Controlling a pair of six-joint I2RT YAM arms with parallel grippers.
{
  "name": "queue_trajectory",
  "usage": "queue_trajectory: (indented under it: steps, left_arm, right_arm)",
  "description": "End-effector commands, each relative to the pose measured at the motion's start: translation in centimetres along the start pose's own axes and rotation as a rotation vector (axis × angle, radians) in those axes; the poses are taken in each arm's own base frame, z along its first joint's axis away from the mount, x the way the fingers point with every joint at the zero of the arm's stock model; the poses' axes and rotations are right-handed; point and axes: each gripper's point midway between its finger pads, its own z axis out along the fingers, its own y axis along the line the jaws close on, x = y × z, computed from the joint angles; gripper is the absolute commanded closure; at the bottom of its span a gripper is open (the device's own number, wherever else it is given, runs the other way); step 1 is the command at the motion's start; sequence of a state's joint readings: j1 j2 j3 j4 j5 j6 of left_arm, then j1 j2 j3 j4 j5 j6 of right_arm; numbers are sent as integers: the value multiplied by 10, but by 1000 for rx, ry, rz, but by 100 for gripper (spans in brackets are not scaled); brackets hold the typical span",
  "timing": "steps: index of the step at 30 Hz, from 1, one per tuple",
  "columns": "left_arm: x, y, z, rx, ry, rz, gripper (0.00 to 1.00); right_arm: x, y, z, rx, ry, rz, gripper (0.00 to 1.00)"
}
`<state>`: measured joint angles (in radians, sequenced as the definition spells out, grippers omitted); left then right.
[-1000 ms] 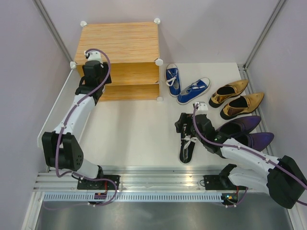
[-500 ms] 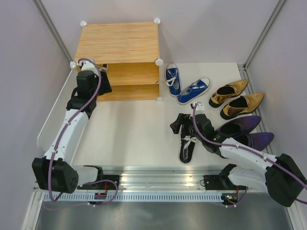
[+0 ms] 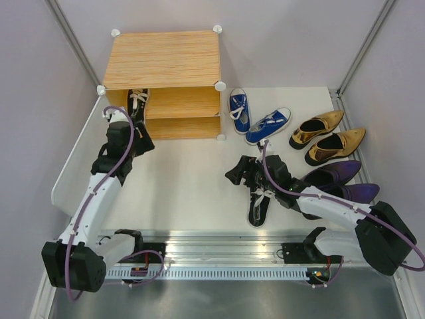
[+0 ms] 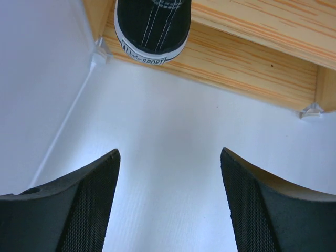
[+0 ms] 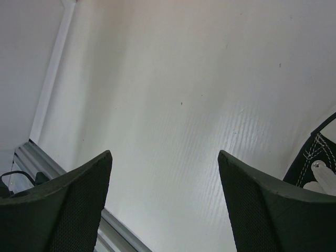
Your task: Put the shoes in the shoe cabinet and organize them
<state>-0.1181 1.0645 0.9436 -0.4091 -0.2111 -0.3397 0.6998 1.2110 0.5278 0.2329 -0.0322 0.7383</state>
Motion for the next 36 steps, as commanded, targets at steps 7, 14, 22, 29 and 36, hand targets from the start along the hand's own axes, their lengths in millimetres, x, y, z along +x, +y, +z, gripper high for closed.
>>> queue_trajectory:
  steps: [7,14,22,29,36]
  left_arm:
    - [31,-10,13,178,-69,-557,26]
    - [15,8,13,207,-252,-736,27]
    - [-12,22,14,237,-426,-835,25]
    - [-23,26,28,298,-476,-882,20]
    - [-40,13,35,382,-506,-832,20]
  right_arm:
    - [-18,16,-20,-49,-50,-25,14]
    - [-20,10,-34,-32,-75,-38,13]
    - [-21,-1,-35,8,-89,-59,13]
    - [-24,-11,-33,39,-93,-87,12]
    - [-25,-21,-26,75,-83,-103,12]
